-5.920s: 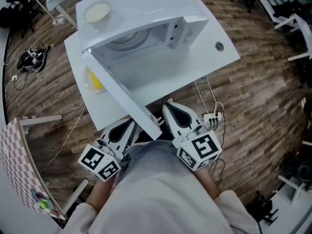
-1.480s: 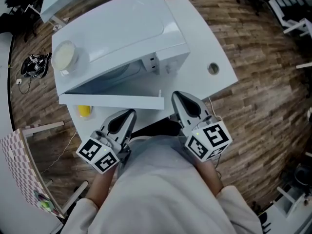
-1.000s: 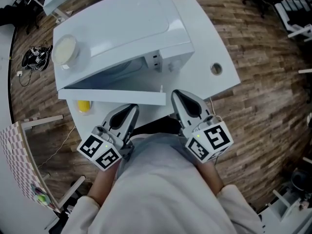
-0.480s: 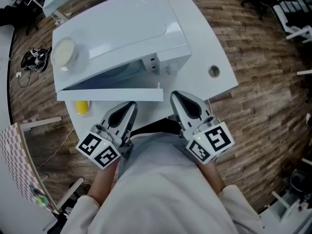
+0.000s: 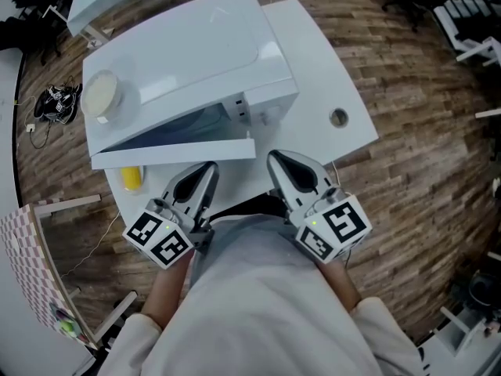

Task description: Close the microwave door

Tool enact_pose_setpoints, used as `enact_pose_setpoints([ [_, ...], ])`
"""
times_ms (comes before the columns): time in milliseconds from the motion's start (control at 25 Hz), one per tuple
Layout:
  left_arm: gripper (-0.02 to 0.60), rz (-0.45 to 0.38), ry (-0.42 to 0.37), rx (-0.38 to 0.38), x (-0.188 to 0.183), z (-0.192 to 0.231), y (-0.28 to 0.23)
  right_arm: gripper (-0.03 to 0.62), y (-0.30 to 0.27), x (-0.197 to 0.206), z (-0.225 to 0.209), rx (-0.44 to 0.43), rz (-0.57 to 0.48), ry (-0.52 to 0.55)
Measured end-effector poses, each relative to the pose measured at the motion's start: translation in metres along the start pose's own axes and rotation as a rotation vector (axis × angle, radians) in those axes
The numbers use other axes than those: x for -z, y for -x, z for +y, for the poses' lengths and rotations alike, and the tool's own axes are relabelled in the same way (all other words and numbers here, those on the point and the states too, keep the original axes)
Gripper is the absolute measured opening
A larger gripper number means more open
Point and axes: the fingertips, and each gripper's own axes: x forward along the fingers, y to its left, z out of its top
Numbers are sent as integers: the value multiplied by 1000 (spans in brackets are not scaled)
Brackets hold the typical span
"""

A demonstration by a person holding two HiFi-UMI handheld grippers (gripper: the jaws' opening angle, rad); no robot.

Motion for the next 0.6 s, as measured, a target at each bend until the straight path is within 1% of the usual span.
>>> enact_pose_setpoints([
  [200,17,-5,6,-7,-2,3,-4,23,-1,0,-1,0,1,-3],
  [400,17,-18,41,-12,-7,9,-7,23,-2,1,-4,8,5,-11],
  [600,17,-29,54,-10,-11,12,-11,23,-4,3,-8,14,13,-16],
])
